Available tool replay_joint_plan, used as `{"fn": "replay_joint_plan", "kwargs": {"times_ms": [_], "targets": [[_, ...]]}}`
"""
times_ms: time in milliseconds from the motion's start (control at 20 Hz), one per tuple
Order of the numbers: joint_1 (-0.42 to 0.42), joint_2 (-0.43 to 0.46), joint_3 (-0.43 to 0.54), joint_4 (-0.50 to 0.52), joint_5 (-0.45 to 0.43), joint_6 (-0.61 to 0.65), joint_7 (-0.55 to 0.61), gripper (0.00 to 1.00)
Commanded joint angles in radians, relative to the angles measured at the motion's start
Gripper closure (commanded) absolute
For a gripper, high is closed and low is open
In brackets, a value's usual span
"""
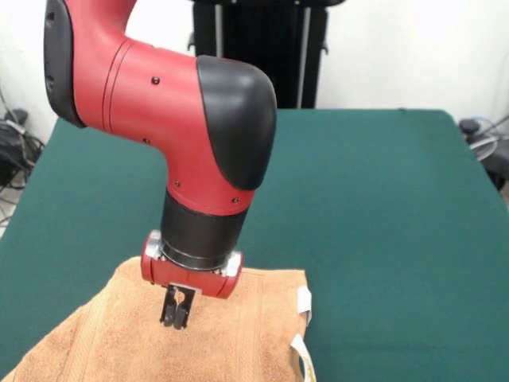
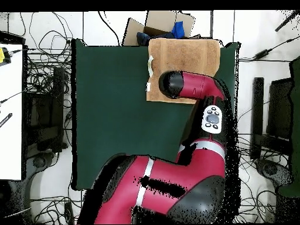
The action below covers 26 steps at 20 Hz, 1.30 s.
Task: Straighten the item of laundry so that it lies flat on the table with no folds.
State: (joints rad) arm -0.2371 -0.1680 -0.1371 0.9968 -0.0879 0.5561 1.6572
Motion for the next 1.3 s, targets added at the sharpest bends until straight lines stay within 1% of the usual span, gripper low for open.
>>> {"fn": "replay_joint_plan", "kwargs": {"times_ms": [50,400,650,750,850,950,1000,1050,1100,1150,1300], "targets": [[-0.038,0.033,0.069,-0.080,0.014,0.363,-0.046,1.00],[-0.047,0.151,0.088,-0.176,-0.011,0.305,-0.008,1.00],[-0.036,0.199,0.073,-0.250,-0.026,0.358,0.008,1.00],[-0.033,0.231,0.073,-0.295,-0.026,0.381,0.008,1.00],[-0.033,0.279,0.079,-0.359,-0.025,0.406,0.013,1.00],[-0.034,0.342,0.094,-0.448,-0.017,0.431,0.019,1.00],[-0.033,0.388,0.101,-0.517,-0.011,0.448,0.034,1.00],[-0.032,0.416,0.104,-0.563,-0.014,0.468,0.035,1.00],[-0.029,0.466,0.109,-0.645,-0.013,0.510,0.045,1.00],[-0.028,0.486,0.115,-0.676,-0.011,0.519,0.054,1.00],[-0.025,0.522,0.122,-0.723,-0.007,0.519,0.094,1.00]]}}
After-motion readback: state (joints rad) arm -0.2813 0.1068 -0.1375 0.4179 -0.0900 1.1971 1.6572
